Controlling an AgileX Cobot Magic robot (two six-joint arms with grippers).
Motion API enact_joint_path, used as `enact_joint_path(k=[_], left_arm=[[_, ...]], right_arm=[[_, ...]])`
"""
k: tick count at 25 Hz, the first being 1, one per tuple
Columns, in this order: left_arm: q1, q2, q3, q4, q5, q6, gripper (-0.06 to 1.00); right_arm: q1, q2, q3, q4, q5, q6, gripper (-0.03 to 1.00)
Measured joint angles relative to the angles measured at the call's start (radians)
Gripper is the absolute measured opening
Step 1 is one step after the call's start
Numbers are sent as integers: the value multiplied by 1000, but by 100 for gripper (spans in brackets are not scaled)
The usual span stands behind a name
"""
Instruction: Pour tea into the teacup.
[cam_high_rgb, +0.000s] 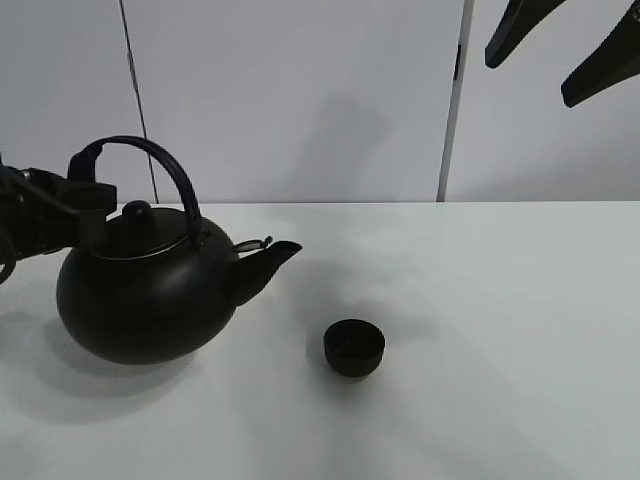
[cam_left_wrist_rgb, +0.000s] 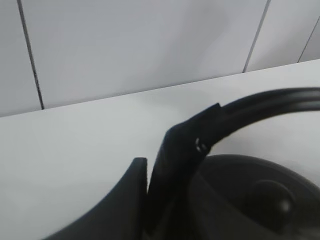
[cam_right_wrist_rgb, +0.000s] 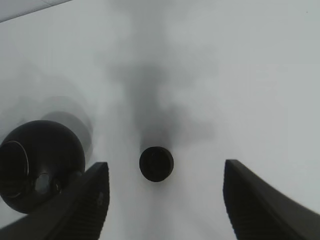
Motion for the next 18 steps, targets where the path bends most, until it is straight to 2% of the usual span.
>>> enact_joint_path(k=[5, 13, 18], left_arm=[[-7, 0, -55, 47, 38, -26, 13], [-116, 2, -126, 52, 144, -26, 13], [-124, 2, -166, 56, 160, -27, 12]], right_arm=[[0, 0, 0, 0, 0, 0, 45], [0, 0, 0, 0, 0, 0, 45], [0, 0, 0, 0, 0, 0, 45]])
